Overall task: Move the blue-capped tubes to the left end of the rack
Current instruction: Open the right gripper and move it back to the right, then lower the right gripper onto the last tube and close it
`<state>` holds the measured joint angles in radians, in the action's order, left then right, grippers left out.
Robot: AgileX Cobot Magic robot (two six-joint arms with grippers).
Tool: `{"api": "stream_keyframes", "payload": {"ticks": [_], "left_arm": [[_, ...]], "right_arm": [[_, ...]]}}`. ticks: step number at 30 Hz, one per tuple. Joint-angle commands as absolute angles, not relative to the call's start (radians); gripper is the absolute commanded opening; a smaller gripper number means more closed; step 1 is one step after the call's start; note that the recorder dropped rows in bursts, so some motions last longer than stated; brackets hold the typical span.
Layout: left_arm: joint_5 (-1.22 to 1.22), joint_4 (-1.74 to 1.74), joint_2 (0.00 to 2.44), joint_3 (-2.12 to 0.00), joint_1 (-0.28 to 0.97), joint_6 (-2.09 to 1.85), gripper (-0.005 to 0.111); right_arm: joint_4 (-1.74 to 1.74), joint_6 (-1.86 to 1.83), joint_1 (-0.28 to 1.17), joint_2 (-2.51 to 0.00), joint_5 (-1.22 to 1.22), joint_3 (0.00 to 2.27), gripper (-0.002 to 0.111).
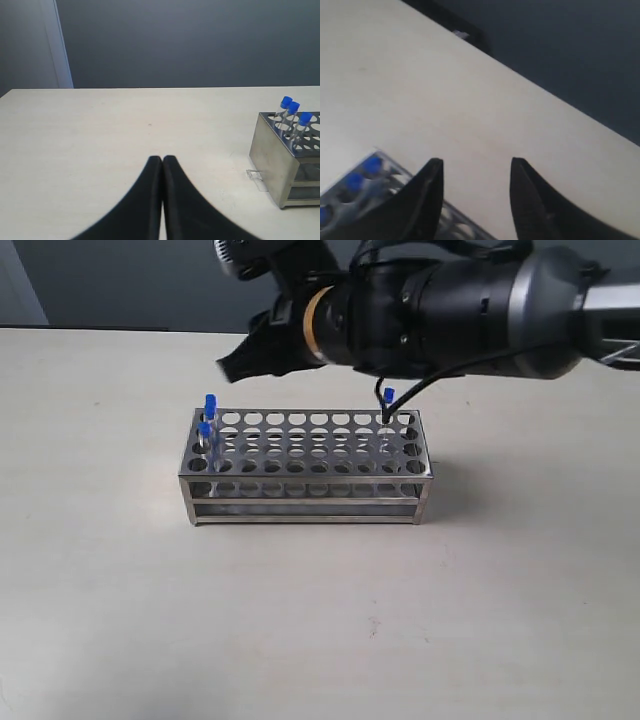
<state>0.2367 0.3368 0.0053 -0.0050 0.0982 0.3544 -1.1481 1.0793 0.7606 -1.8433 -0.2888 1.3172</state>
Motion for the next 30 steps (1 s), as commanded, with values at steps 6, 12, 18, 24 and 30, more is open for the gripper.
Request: {"api": "stream_keyframes", "payload": {"ticks": [6,12,18,24,30], "left_arm": [[0.232,0.335,0.000,-0.002,0.104,0.357,0.000],[0.232,0.335,0.000,-0.002,0.104,0.357,0.000],[0.232,0.333,0.000,-0.002,0.104,0.357,0.000],[0.232,0.333,0.000,-0.002,0.104,0.357,0.000],[0.232,0.333,0.000,-0.002,0.104,0.357,0.000]], "right_arm": [[-1.079,0.911,0.755,-1.788,-0.848,1.307,0.042],[-1.139,0.962,0.755,-1.790,-0.854,1.215,0.042],[-1.258,1.169,0.666,-1.790,-0.675,1.133,0.042],[-1.310,1.264,0.569,-1.790,-0.480,1.110,0.042],[-1.296,1.236,0.546,-1.793,-0.388,1.110,0.042]]}}
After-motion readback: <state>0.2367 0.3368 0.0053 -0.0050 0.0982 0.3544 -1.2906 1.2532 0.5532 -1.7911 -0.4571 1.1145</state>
